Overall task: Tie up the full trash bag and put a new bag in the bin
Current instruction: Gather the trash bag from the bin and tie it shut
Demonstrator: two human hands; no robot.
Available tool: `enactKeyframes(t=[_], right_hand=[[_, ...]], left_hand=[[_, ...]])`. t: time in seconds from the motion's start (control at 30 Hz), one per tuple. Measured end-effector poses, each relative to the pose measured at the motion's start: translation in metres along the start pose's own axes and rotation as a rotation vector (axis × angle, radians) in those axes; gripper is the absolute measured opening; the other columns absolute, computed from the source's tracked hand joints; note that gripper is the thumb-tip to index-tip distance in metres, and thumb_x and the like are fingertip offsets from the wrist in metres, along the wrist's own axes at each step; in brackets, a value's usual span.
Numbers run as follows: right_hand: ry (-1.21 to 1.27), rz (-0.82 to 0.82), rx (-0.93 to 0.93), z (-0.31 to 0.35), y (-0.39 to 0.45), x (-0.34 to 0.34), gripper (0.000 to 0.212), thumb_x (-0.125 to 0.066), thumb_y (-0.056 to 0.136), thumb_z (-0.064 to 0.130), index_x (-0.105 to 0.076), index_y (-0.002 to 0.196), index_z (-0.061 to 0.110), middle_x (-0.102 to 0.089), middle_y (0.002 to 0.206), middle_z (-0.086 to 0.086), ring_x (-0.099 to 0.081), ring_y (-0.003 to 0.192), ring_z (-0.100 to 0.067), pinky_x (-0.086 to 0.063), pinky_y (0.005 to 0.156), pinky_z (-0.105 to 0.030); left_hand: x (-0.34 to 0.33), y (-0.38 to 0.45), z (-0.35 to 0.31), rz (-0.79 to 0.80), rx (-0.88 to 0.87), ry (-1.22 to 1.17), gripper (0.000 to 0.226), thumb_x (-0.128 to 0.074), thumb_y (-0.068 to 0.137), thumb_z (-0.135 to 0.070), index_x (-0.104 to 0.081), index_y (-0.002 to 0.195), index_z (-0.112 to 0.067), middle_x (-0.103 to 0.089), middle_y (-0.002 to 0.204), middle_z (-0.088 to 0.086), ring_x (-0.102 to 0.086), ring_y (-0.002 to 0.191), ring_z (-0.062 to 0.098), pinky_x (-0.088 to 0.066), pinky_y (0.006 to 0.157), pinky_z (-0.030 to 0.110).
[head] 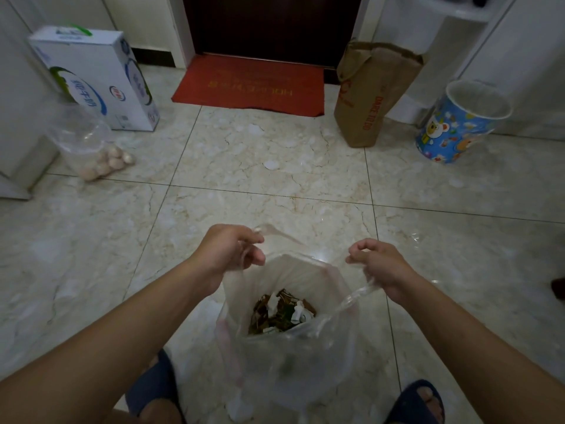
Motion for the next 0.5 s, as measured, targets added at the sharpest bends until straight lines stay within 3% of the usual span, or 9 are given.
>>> enactKeyframes(t=[0.1, 0.17, 0.23, 0.43, 0.5], right_hand=[[-0.057, 0.072, 0.007, 0.003, -0.009, -0.002, 0.007, -0.074, 0.084, 0.016, -0.069, 0.085, 0.01, -0.076, 0.096, -0.012, -0.043, 0.045, -0.008, -0.037, 0.047, -0.022], [-0.213, 0.15, 0.005, 0.005, -0.018, -0.003, 0.028, -0.083, 0.073, 0.022, -0.071, 0.092, 0.005, -0.075, 0.09, -0.01, -0.044, 0.047, -0.008, -0.037, 0.045, -0.022], [-0.423, 0.233, -0.008, 0.005, -0.031, -0.004, 0.037, -0.087, 0.068, 0.022, -0.071, 0.095, 0.004, -0.068, 0.076, -0.006, -0.045, 0.052, -0.01, -0.037, 0.045, -0.021], [-0.971, 0.242, -0.006, -0.004, -0.057, 0.004, 0.031, -0.086, 0.07, 0.025, -0.076, 0.09, 0.003, -0.075, 0.087, -0.006, -0.07, 0.083, -0.021, -0.05, 0.066, -0.025], [-1.087, 0.215, -0.033, -0.01, -0.063, 0.009, 0.025, -0.081, 0.075, 0.024, -0.075, 0.089, 0.003, -0.076, 0.087, -0.005, -0.071, 0.084, -0.017, -0.052, 0.073, -0.025]], left_hand=[[0.001, -0.01, -0.012, 0.048, -0.056, -0.064, 0.011, -0.056, 0.083, -0.011, -0.059, 0.072, -0.01, -0.068, 0.073, 0.016, -0.067, 0.068, 0.026, -0.051, 0.068, 0.033], [0.004, -0.016, -0.017, 0.051, -0.08, -0.062, 0.018, -0.056, 0.084, -0.012, -0.057, 0.066, -0.013, -0.065, 0.069, 0.013, -0.065, 0.065, 0.025, -0.05, 0.064, 0.032], [0.007, -0.022, -0.022, 0.05, -0.109, -0.046, 0.017, -0.058, 0.085, -0.012, -0.058, 0.068, -0.012, -0.061, 0.065, 0.011, -0.062, 0.059, 0.023, -0.048, 0.059, 0.03], [0.022, -0.036, -0.025, -0.02, -0.153, -0.083, 0.006, -0.061, 0.084, -0.013, -0.062, 0.079, -0.009, -0.058, 0.056, 0.006, -0.06, 0.053, 0.021, -0.047, 0.056, 0.029], [0.027, -0.042, -0.025, -0.046, -0.157, -0.1, 0.005, -0.062, 0.083, -0.014, -0.062, 0.08, -0.009, -0.059, 0.056, 0.006, -0.061, 0.053, 0.022, -0.048, 0.056, 0.03]])
Point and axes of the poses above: each hand's wrist, its own y-axis towards the middle knuckle, its own x-axis out of the back of the hand, z = x × y, the point moved 8 cm from there along y, towards the middle knuckle
